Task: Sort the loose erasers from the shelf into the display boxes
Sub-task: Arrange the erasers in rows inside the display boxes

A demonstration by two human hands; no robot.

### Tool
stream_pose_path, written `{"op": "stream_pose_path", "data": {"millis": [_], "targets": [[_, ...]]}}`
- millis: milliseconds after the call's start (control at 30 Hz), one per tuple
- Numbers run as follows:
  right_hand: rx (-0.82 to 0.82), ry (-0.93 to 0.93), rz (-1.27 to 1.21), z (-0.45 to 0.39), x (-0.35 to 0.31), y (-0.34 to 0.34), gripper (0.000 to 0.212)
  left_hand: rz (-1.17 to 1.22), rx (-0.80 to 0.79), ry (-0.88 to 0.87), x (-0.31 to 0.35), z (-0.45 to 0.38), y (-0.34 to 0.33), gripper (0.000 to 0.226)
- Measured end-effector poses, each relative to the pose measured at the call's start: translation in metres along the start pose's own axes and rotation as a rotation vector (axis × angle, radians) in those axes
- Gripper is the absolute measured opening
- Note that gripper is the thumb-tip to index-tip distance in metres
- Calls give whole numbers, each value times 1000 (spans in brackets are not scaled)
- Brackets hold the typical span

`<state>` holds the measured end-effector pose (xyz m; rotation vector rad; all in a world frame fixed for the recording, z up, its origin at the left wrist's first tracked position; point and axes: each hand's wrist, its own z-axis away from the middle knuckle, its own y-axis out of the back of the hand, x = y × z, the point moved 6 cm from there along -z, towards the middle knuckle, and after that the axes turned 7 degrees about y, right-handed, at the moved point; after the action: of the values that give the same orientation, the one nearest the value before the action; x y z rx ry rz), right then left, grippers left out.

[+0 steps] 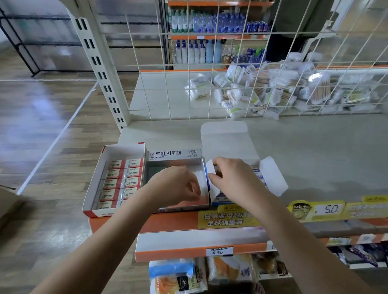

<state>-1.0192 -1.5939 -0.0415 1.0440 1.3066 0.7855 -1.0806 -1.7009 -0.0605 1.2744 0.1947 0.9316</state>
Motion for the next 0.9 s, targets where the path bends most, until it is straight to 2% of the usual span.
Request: {"op": "stream_pose_path", "data": {"millis": [200,433,567,700,900], "targets": [[-67,69,-110,-5,-3,23,36,-78,31,-9,7,-6,18,18],[-76,116,126,-10,53,74,39,-240,284,-41,57,-46,72,24],[-36,41,234,7,114,108,41,-359,285,-170,133,-76,63,36],[4,-97,241,46,192,141,42,-451,250,-298,224,-107,36,41],[58,-301,203,124,316,181,46,-459,231,-463,367,-149,-15,43]]}}
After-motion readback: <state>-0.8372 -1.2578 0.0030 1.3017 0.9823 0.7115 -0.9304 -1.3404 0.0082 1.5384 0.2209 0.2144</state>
